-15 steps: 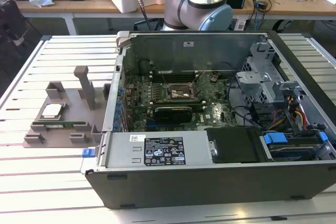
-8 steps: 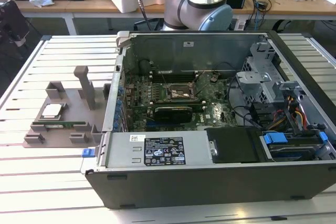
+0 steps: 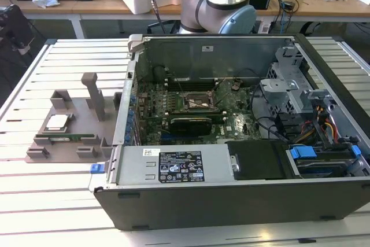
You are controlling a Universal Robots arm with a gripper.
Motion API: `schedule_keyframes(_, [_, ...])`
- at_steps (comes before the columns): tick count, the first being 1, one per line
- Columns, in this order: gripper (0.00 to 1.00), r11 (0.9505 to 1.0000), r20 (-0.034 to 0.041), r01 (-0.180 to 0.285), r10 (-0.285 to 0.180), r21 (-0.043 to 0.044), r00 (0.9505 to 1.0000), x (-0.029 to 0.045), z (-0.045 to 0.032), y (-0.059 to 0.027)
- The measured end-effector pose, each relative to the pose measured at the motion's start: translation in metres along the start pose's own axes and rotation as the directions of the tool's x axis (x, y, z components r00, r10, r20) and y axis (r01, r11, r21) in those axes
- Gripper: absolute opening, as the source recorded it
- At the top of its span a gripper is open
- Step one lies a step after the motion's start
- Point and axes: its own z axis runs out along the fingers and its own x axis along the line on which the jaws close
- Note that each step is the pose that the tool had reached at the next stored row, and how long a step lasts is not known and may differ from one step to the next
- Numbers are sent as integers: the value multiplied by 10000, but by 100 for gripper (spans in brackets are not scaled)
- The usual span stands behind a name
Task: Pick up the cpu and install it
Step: 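Pick up the cpu and move it towards the insertion slot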
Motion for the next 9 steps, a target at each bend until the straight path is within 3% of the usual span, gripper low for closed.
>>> schedule_keyframes(9, [84, 10000, 0, 0, 0, 0, 10000, 3, 121, -4])
